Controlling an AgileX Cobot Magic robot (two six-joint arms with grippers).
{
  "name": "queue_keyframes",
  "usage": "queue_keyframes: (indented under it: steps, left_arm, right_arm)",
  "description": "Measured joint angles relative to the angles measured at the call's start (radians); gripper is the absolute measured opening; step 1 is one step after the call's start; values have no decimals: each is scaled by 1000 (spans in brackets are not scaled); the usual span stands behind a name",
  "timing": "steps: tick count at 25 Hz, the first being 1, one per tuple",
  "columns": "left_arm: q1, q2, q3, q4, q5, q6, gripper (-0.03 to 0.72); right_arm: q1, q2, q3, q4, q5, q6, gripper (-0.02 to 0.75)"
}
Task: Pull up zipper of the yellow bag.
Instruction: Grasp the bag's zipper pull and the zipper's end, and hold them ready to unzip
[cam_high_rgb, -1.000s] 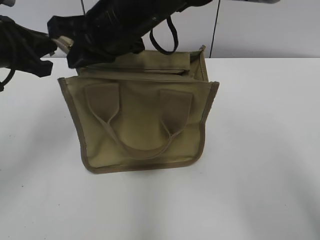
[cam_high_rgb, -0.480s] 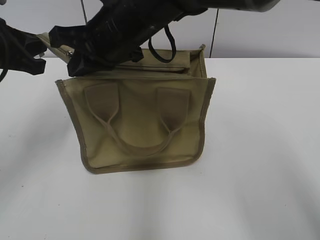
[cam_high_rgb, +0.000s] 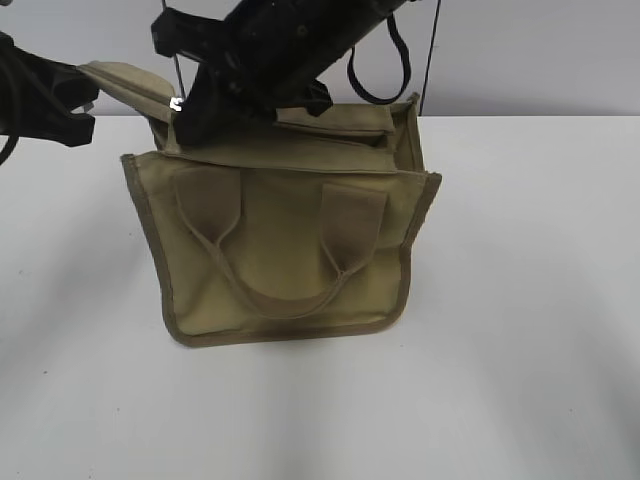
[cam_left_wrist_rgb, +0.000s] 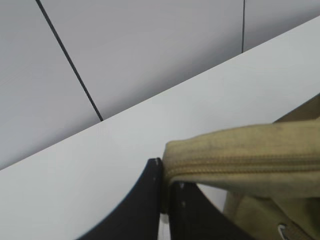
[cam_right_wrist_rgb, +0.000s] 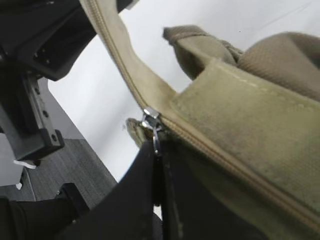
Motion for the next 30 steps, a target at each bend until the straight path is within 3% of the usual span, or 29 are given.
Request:
queue_keyframes:
  steps: [4, 15, 22, 30]
  left_arm:
    - [-1, -1, 5, -15, -4, 0, -1]
    - [-1, -1, 13, -47, 1, 0, -2]
    - [-1, 0, 77, -59, -48, -1, -2]
    - [-1, 0, 88, -61, -49, -3, -2]
  right_arm:
    - [-43, -3, 0, -11, 89, 0, -13]
    - [-158, -37, 0, -208, 301, -4, -14]
    - [-209, -49, 0, -341, 328, -10, -14]
    - [-217, -59, 0, -415, 334, -11, -14]
